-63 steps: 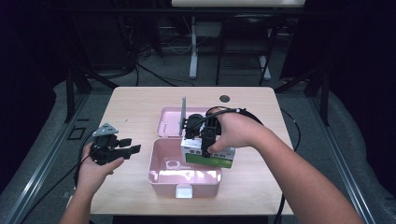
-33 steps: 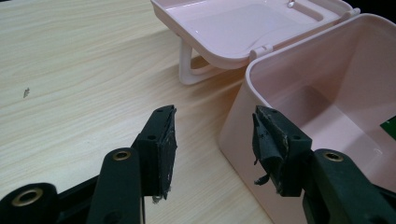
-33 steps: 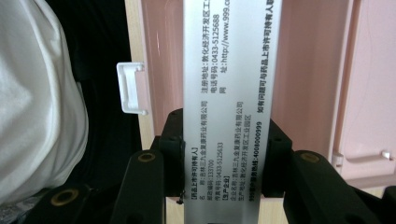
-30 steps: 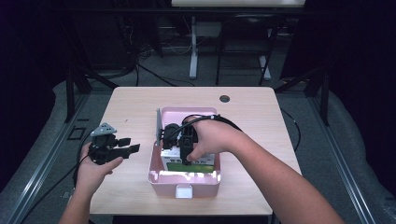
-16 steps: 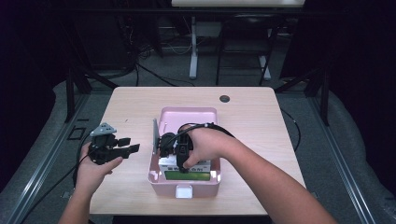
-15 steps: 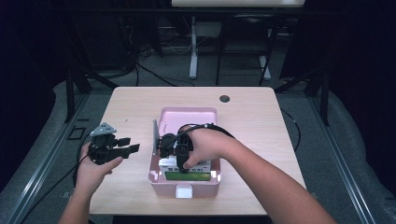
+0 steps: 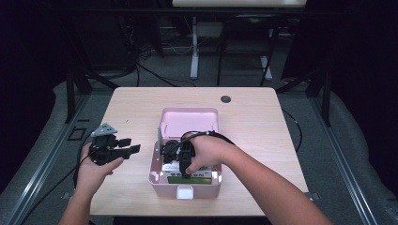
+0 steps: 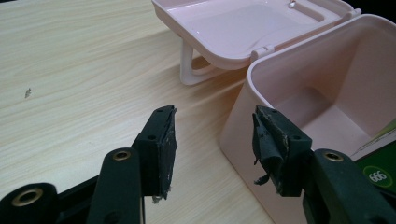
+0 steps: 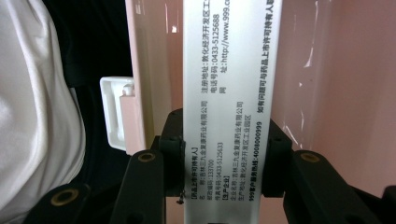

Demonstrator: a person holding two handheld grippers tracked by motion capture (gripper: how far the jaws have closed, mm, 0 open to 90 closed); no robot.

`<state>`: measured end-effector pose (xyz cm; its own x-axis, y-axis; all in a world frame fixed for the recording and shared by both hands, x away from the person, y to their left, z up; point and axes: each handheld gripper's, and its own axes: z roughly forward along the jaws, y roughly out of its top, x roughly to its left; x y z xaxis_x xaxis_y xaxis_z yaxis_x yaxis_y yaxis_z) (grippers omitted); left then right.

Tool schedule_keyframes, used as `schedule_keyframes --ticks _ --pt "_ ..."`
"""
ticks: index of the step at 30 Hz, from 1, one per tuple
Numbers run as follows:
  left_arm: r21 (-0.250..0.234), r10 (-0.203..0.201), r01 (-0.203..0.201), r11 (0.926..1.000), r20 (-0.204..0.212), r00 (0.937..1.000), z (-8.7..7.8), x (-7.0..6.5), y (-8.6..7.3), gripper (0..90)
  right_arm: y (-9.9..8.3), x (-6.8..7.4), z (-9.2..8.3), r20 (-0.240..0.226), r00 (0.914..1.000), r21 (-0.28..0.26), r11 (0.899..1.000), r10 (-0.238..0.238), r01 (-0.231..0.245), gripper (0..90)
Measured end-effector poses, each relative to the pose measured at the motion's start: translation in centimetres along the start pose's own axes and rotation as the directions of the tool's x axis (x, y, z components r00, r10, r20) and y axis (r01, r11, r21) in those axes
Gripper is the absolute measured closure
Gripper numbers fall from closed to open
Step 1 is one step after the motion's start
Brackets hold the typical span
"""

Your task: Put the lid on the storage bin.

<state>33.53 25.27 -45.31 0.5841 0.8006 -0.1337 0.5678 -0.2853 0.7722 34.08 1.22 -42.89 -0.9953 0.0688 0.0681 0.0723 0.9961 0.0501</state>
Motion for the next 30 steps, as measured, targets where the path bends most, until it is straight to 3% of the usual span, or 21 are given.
schedule_keyframes --ticks 21,30 --pt "0.006 0.008 -0.008 0.9999 0.002 1.0000 0.1 0.0 0.0 49.3 -0.5 -0.4 2.1 -0.015 0.9999 -0.008 1.000 0.002 -0.002 61.6" --pt "0.005 0.009 -0.009 0.9999 0.000 1.0000 0.1 0.0 0.0 49.3 -0.9 -0.7 3.1 -0.052 0.9986 -0.016 1.000 0.006 -0.007 61.6"
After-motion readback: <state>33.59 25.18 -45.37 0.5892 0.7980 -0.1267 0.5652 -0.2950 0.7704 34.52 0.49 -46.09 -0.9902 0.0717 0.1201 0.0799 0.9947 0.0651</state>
